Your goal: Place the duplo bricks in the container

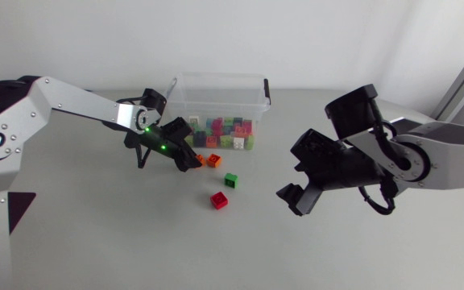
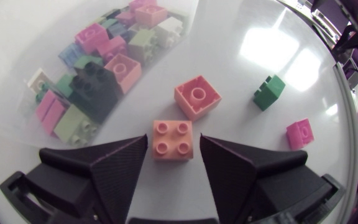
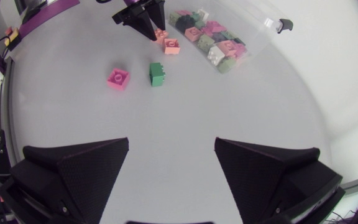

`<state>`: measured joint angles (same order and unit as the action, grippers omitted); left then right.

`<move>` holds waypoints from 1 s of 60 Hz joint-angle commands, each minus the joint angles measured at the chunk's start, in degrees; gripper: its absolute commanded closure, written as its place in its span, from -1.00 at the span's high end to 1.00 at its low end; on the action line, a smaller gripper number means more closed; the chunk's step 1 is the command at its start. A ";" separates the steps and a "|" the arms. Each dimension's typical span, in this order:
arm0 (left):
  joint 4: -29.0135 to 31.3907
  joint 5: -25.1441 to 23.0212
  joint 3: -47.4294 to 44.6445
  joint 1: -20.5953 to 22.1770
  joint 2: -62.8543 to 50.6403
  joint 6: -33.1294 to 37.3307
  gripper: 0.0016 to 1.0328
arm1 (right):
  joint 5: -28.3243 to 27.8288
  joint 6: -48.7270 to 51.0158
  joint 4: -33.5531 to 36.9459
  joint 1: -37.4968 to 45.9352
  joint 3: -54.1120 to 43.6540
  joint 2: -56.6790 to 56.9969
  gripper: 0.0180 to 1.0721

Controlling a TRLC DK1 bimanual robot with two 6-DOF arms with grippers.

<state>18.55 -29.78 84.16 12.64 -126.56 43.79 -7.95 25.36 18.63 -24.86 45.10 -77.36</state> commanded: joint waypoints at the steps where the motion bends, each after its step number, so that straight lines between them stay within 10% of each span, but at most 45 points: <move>1: -0.53 -0.89 -1.98 1.07 -1.76 2.09 -0.03 | 1.09 1.00 -0.70 -0.89 1.92 -1.74 0.90; 60: 1.23 -4.76 -15.61 -2.54 24.26 0.15 -0.29 | 1.53 2.41 -6.77 -5.28 15.89 -26.70 0.79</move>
<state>19.53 -32.82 70.50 11.18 -105.84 45.30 -6.79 26.24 12.78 -29.52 59.37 -100.68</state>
